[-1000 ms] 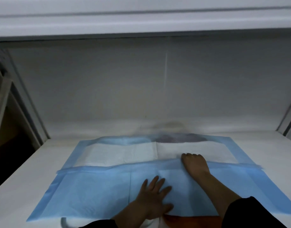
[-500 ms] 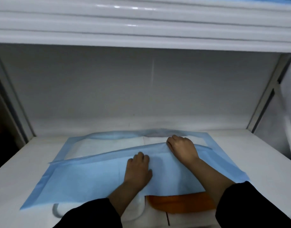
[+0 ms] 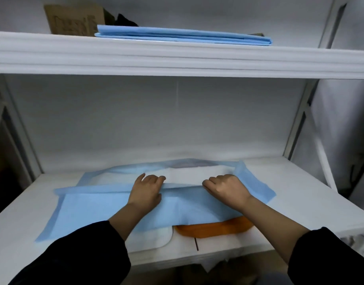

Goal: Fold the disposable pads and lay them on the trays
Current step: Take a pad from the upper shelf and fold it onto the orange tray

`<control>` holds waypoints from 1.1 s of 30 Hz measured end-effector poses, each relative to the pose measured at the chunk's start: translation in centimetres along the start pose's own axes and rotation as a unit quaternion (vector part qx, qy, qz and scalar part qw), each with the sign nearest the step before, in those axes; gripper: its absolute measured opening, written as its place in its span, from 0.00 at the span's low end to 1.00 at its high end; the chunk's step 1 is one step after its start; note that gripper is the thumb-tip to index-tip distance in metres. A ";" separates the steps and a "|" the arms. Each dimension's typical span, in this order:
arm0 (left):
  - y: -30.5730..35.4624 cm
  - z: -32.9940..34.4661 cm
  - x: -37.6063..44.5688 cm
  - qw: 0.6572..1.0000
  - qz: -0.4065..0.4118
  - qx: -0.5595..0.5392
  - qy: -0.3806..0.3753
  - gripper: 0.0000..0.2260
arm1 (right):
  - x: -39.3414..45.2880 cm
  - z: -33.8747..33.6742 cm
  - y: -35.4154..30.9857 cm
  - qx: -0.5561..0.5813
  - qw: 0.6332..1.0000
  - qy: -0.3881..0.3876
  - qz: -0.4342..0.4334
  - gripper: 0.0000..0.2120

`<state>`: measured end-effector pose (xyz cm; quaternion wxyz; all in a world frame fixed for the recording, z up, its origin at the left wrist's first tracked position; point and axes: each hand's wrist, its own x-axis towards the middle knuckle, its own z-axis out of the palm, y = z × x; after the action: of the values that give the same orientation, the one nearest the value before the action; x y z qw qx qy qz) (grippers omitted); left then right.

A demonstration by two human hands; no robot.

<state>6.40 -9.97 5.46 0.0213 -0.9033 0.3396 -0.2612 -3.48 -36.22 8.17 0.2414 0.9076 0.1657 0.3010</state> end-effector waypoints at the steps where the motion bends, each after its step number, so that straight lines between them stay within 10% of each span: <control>1: 0.0 -0.5 -0.6 1.000 0.009 0.004 0.014 0.25 | -0.7 -0.7 -0.1 -0.003 1.000 0.003 -0.003 0.16; 22: 2.6 -5.3 -12.0 0.995 0.085 0.057 0.003 0.14 | -10.6 -4.8 -5.6 0.050 0.995 0.085 0.003 0.05; 28: 4.1 -4.5 -15.1 0.995 0.096 0.022 -0.019 0.14 | -11.0 -4.3 -10.2 0.104 0.994 0.031 -0.001 0.27; 33: 5.7 -3.5 -17.9 0.993 0.110 -0.002 -0.046 0.15 | -11.1 -3.3 -15.5 0.197 0.980 -0.014 0.011 0.26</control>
<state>-10.04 -2.73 -0.97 0.0639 -0.8719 0.4356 -0.2145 -16.44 -27.26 -3.06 0.0564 0.9434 0.2080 0.2523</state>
